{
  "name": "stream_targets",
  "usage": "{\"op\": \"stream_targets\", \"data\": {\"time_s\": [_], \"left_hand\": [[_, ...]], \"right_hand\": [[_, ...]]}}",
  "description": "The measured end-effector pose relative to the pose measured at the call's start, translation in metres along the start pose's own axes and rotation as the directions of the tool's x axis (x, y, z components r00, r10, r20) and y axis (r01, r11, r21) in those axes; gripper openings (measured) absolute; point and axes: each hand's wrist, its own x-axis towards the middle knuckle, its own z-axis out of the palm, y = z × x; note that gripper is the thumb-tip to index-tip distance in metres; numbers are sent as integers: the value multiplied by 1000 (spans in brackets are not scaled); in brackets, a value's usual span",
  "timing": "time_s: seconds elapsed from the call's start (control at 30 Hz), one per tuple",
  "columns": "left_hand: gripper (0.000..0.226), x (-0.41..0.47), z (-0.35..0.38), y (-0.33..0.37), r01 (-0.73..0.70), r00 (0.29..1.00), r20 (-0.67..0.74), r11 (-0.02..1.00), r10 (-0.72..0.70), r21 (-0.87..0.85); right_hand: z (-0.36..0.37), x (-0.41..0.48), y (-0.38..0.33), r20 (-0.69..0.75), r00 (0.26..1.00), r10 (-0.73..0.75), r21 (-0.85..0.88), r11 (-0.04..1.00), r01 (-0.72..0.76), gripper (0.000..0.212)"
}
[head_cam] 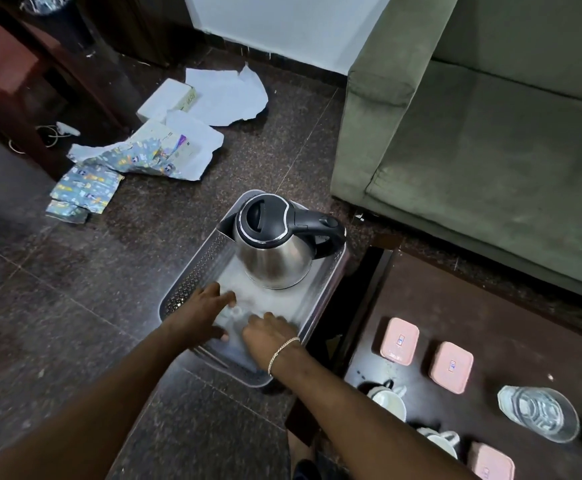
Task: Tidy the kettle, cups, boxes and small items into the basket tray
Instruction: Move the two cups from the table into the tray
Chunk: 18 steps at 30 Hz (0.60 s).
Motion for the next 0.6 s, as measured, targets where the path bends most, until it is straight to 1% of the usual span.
{"op": "stream_targets", "data": {"time_s": [0.03,0.1,0.13,0.17,0.23,0.3,0.37,0.43,0.53,0.6], "left_hand": [[63,-3,-4,5,-17,999,-39,1000,17,-3],[52,-12,-11,18,-54,986,-160,998,48,-34],[47,-17,-13,28,-73,970,-236,996,58,-52],[44,-23,-14,40,-94,946,-317,993,69,-66],[38,-35,-11,74,-149,888,-449,986,99,-78],[34,-46,-4,112,-190,857,-503,976,110,-109],[31,-53,10,156,-224,863,-487,966,135,-129],[32,-55,31,197,-250,886,-428,961,179,-115],[45,-55,72,254,-246,940,-274,962,206,-122],[58,-51,97,279,-214,968,-162,967,191,-137]], "right_hand": [[-3,-6,4,-41,999,-29,9,1000,30,34],[-11,-22,11,-134,988,-75,43,996,82,39],[-15,-35,16,-195,978,-80,66,993,94,37],[-18,-50,22,-270,960,-72,103,989,103,31],[-20,-87,37,-422,906,-4,217,970,106,12],[-15,-130,54,-494,862,116,350,934,74,5],[0,-177,73,-499,834,237,429,903,0,4],[22,-220,92,-473,804,361,474,873,-114,6],[64,-282,119,-399,725,561,550,779,-300,10],[92,-308,130,-326,695,641,569,720,-397,21]]}}
